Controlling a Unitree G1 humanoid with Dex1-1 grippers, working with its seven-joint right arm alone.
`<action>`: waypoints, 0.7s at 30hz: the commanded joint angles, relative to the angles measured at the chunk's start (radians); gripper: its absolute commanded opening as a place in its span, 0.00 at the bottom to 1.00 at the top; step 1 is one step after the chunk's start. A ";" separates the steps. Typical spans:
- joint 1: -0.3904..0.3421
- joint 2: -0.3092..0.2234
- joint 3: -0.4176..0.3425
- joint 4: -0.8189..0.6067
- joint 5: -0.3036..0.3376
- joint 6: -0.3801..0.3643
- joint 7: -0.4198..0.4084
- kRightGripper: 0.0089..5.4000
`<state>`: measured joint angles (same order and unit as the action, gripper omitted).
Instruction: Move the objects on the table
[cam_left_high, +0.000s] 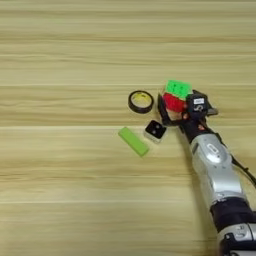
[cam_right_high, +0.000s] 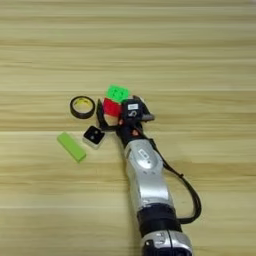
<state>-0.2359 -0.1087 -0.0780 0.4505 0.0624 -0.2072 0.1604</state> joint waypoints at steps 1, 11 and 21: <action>-0.111 -0.021 0.001 0.013 -0.010 -0.039 0.004 1.00; -0.190 -0.035 -0.021 0.157 -0.004 -0.079 0.013 1.00; -0.220 -0.032 -0.037 0.214 -0.007 -0.106 -0.001 1.00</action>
<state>-0.3775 -0.1223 -0.1079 0.7022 0.0527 -0.2782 0.1666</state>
